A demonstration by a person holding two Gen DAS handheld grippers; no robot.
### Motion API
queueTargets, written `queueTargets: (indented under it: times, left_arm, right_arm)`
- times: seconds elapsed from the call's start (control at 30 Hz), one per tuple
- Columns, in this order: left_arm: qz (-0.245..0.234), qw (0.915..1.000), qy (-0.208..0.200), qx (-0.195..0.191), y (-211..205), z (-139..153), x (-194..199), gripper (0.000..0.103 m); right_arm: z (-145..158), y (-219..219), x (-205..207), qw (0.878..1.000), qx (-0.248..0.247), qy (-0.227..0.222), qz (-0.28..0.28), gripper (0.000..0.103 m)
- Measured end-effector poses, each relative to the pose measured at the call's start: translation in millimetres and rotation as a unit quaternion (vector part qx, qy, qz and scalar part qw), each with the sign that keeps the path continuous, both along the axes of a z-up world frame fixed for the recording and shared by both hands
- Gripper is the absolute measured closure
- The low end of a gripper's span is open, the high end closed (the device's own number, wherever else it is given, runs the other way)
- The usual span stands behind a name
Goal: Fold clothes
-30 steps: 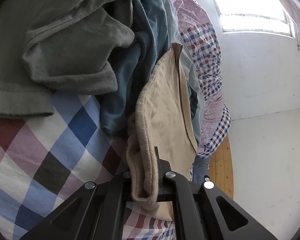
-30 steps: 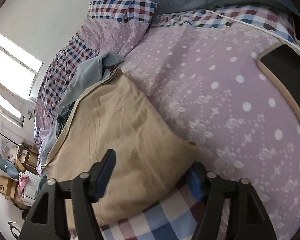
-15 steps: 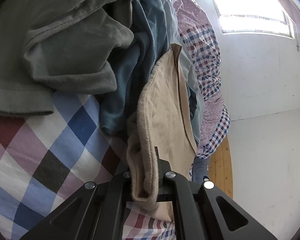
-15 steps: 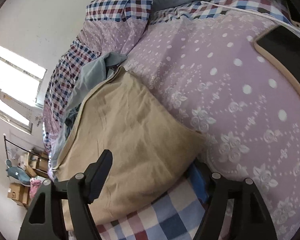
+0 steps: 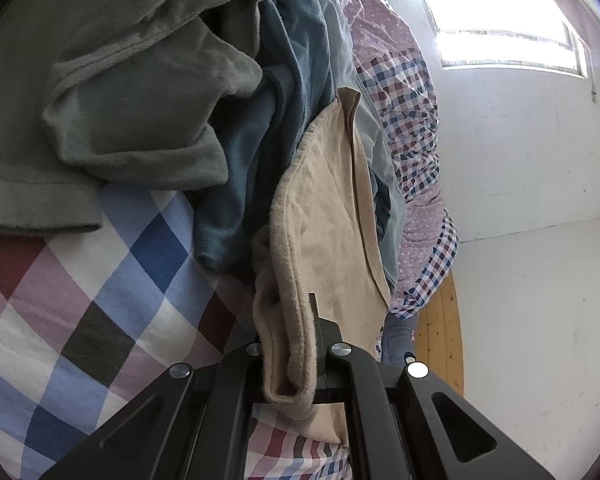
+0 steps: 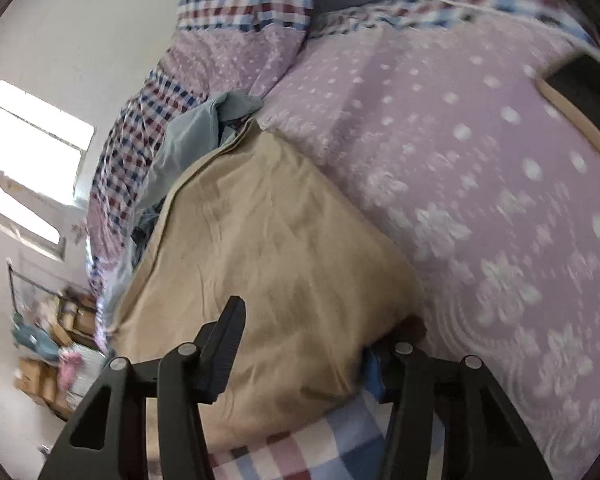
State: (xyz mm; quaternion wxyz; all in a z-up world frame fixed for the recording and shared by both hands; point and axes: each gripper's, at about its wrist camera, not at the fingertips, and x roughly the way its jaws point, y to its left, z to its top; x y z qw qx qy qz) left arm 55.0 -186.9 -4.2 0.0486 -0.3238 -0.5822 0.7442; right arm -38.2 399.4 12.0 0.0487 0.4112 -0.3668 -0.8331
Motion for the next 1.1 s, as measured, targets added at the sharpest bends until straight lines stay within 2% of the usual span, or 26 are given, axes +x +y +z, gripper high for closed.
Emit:
queueTargets:
  times: [0.03, 0.1, 0.13, 0.17, 0.3, 0.47, 0.63, 0.77, 0.97, 1.1]
  left_arm:
    - [0.0, 1.0, 0.0, 0.0, 0, 0, 0, 0.101]
    - [-0.001, 1.0, 0.0, 0.0, -1, -1, 0, 0.101]
    - [-0.001, 1.0, 0.0, -0.001, -1, -1, 0, 0.101]
    - [-0.001, 1.0, 0.0, -0.001, -1, -2, 0, 0.101]
    - [-0.001, 1.0, 0.003, 0.001, -2, -1, -1, 0.101]
    - [-0.002, 0.9998, 0.018, -0.002, -1, 6, 4, 0.102]
    - [-0.005, 0.9989, 0.043, -0.017, -1, 22, 19, 0.102]
    - [-0.01, 0.9987, 0.05, -0.008, -4, 29, 44, 0.103]
    - [-0.023, 0.9977, 0.048, -0.043, 3, 45, 100, 0.102]
    - [-0.03, 0.9972, 0.025, -0.064, 15, 44, 142, 0.102]
  right_arm:
    - [1, -2, -1, 1.0, 0.007, 0.001, 0.0, 0.047]
    - [0, -3, -1, 1.0, 0.019, -0.004, -0.008, 0.061]
    - [0, -2, -1, 0.999, 0.028, -0.012, -0.014, 0.088]
    - [1, -2, 0, 0.999, 0.033, -0.012, -0.017, 0.093]
    - [11, -1, 7, 0.999, 0.042, 0.001, -0.024, 0.097]
    - [38, -3, 26, 0.997, 0.064, 0.04, -0.022, 0.098]
    - [51, 5, 48, 0.997, 0.064, 0.043, -0.022, 0.098]
    - [64, 12, 74, 0.997, 0.067, 0.048, -0.013, 0.098]
    - [85, 23, 126, 0.996, 0.068, 0.055, -0.001, 0.098]
    - [95, 31, 165, 0.995, 0.083, 0.05, -0.006, 0.098]
